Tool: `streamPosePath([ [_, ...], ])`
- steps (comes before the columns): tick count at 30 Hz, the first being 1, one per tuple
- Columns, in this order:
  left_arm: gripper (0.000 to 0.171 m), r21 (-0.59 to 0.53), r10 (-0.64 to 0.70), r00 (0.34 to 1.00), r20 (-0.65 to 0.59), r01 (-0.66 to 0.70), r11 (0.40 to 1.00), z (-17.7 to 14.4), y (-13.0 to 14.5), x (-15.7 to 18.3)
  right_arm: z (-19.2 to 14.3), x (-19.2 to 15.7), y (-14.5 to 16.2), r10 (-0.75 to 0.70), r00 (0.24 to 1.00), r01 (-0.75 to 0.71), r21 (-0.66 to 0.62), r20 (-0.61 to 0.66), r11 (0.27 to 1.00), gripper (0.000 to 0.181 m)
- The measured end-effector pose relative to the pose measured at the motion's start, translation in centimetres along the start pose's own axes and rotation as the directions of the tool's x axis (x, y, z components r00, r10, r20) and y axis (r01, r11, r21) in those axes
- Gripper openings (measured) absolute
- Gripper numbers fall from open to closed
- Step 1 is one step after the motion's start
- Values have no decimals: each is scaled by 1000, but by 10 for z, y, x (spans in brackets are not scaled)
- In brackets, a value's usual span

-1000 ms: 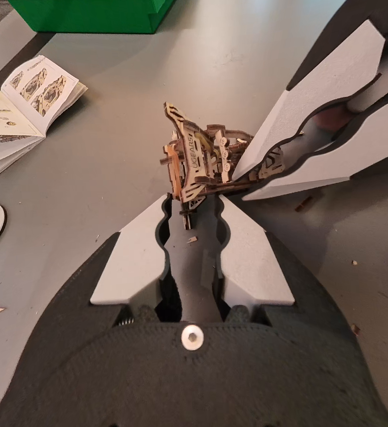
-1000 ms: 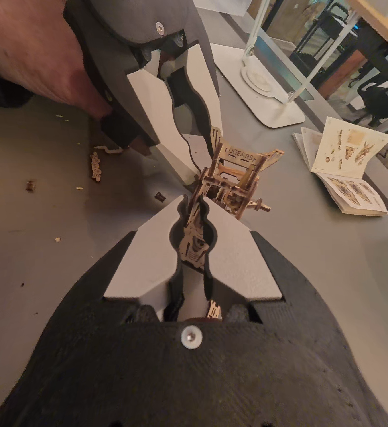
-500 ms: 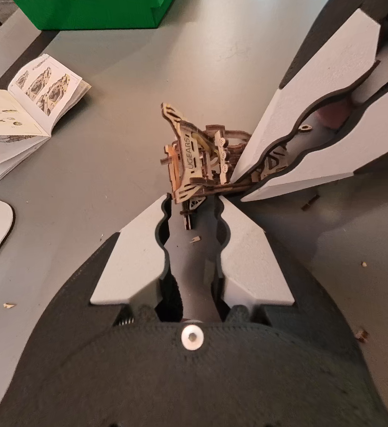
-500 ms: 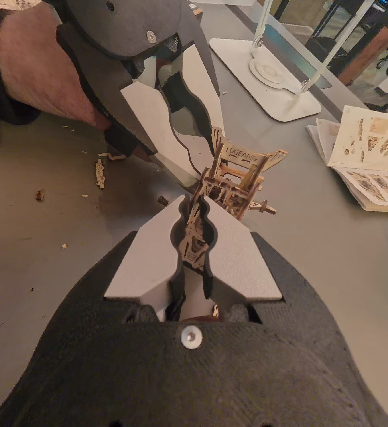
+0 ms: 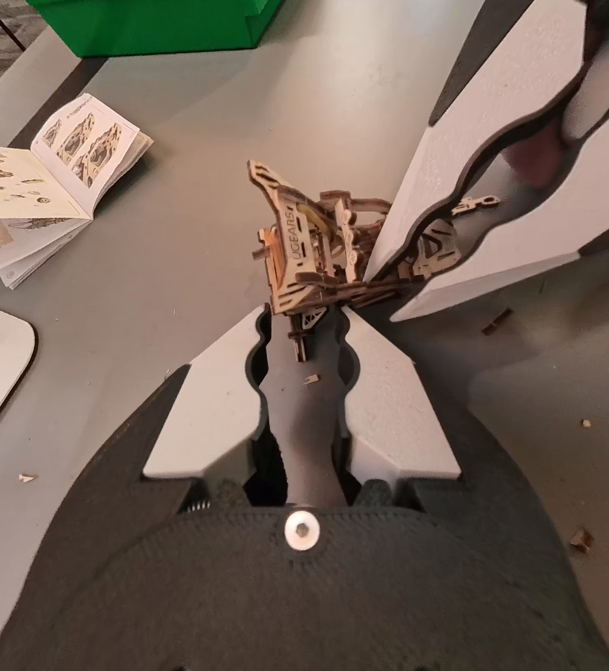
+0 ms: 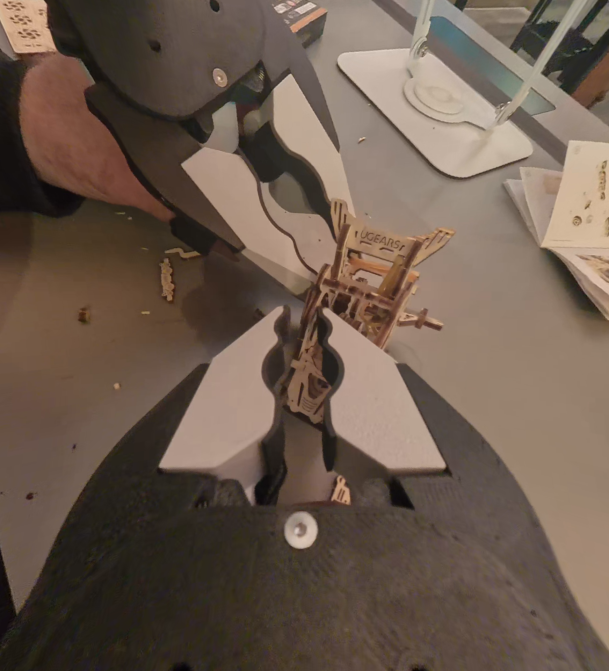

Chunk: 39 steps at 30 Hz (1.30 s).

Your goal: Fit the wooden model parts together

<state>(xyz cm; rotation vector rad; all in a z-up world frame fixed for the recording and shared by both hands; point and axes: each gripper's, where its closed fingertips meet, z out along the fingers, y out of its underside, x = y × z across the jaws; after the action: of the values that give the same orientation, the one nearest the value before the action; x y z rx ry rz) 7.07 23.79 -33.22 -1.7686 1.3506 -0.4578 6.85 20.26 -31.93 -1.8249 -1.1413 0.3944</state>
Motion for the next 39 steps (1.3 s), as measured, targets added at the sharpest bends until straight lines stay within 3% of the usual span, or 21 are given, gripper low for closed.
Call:
streamPosePath([
  [5, 31, 1, 26, 1000, 6, -26, 1000, 4, -4, 2, -5, -1, 7, -11, 1000, 11, -32, -8, 999, 16],
  [12, 30, -5, 31, 999, 9, -31, 1000, 7, -5, 3, -6, 3, 15, 25, 1000, -26, -65, -9, 998, 4],
  [16, 30, -8, 29, 999, 14, -29, 1000, 7, -5, 2, -5, 3, 15, 76, 994, -69, -94, 80, 993, 3],
  [20, 32, 10, 2, 1000, -2, -2, 1000, 5, -7, 0, -8, 6, 13, 237, 957, -231, -51, 167, 972, 3],
  [25, 45, 0, -31, 1000, -5, 31, 1000, -5, -4, -4, -15, 11, 8, 346, 890, -356, -24, 295, 934, 2],
  [31, 47, 40, 7, 999, -49, -5, 999, -15, -17, 14, -18, 7, 4, 352, 857, -359, -54, 376, 932, 1],
  [39, 47, 12, -32, 995, -93, 34, 999, -30, -5, 36, -28, 2, 8, 278, 888, -268, -79, 367, 960, 12],
])
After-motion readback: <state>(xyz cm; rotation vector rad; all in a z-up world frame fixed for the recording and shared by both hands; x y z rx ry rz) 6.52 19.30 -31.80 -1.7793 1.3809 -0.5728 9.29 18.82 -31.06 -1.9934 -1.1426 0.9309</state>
